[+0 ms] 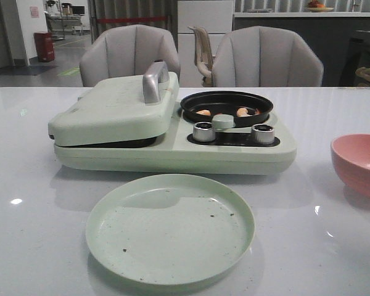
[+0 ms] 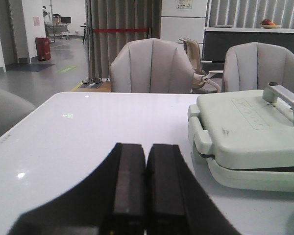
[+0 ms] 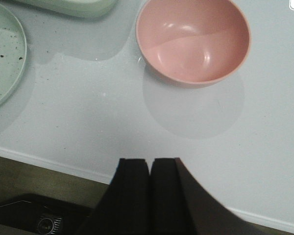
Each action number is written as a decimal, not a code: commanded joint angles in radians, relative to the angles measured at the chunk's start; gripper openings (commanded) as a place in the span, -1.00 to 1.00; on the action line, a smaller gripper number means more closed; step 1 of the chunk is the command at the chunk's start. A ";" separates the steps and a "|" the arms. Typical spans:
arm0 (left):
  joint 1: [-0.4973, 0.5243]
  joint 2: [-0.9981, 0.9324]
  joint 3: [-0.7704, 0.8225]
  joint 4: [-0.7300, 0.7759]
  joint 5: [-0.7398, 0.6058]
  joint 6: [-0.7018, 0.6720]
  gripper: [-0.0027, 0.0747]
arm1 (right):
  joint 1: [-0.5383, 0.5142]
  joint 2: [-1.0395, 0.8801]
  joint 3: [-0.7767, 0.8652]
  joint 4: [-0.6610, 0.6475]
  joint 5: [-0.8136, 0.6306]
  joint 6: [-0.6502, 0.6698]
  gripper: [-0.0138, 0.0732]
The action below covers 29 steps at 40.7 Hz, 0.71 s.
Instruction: Make breakfast with bread and shrimp
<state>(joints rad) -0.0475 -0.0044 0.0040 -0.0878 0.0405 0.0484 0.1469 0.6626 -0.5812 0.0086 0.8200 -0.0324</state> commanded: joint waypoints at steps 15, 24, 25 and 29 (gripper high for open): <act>-0.001 -0.022 0.020 -0.010 -0.090 0.003 -0.66 | -0.095 -0.398 0.266 -0.047 -0.582 -0.011 -0.60; -0.001 -0.020 0.020 -0.010 -0.090 0.003 -0.66 | -0.142 -0.637 0.533 -0.031 -0.841 -0.010 -0.60; -0.001 -0.020 0.020 -0.010 -0.090 0.003 -0.66 | -0.142 -0.649 0.550 -0.031 -0.857 -0.010 -0.60; -0.001 -0.020 0.020 -0.010 -0.090 0.003 -0.66 | -0.142 -0.694 0.611 -0.030 -0.918 -0.010 -0.60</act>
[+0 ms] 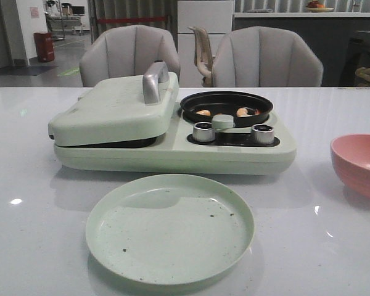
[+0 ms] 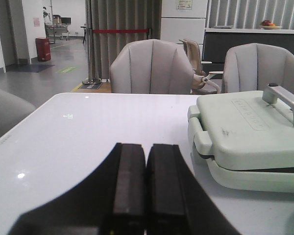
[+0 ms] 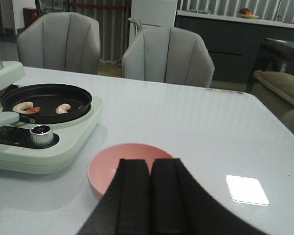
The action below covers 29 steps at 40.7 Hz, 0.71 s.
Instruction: Make breakfast with bread and shrimp
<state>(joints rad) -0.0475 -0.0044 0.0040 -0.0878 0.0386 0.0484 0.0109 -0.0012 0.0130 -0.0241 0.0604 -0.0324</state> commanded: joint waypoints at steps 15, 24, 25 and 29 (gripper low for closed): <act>-0.001 -0.020 0.020 -0.010 -0.088 0.003 -0.66 | -0.006 -0.030 0.013 0.003 -0.154 -0.010 -0.60; -0.001 -0.020 0.020 -0.010 -0.088 0.003 -0.66 | -0.006 -0.030 0.013 0.003 -0.154 -0.010 -0.60; -0.001 -0.020 0.020 -0.010 -0.088 0.003 -0.66 | -0.006 -0.030 0.013 0.003 -0.154 -0.010 -0.60; -0.001 -0.020 0.020 -0.010 -0.088 0.003 -0.66 | -0.006 -0.030 0.013 0.003 -0.154 -0.010 -0.60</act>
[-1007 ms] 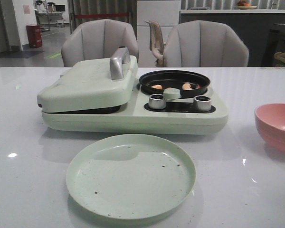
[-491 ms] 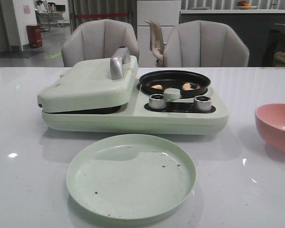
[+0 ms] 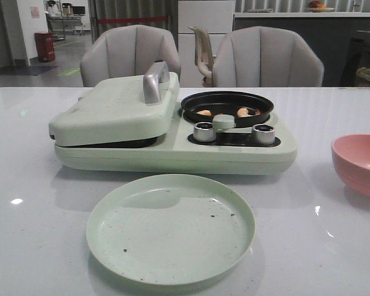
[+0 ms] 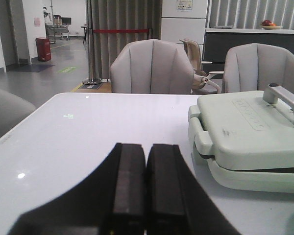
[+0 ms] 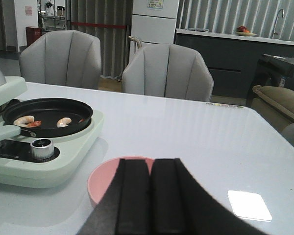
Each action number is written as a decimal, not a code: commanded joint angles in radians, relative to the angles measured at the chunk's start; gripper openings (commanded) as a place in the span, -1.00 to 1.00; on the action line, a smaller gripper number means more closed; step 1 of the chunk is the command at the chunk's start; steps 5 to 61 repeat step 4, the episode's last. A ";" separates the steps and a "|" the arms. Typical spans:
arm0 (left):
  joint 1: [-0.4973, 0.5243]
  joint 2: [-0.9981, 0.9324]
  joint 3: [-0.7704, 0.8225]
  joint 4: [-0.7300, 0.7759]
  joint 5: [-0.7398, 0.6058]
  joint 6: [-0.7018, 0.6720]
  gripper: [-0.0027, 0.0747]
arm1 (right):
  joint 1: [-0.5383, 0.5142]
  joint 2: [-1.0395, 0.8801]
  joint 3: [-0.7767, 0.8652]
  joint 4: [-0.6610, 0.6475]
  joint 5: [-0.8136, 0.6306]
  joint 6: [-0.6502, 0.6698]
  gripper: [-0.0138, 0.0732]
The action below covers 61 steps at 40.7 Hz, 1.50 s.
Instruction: Make breakfast with bread and shrimp
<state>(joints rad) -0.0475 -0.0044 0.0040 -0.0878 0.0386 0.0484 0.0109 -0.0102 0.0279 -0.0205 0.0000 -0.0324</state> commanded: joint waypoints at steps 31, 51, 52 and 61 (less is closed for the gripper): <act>-0.001 -0.020 0.020 -0.010 -0.088 0.003 -0.66 | -0.006 -0.021 -0.001 0.000 -0.093 -0.010 -0.60; -0.001 -0.020 0.020 -0.010 -0.088 0.003 -0.66 | -0.006 -0.021 -0.001 0.000 -0.093 -0.010 -0.60; -0.001 -0.020 0.020 -0.010 -0.088 0.003 -0.66 | -0.006 -0.021 -0.001 0.000 -0.093 -0.010 -0.60; -0.001 -0.020 0.020 -0.010 -0.088 0.003 -0.66 | -0.006 -0.021 -0.001 0.000 -0.093 -0.010 -0.60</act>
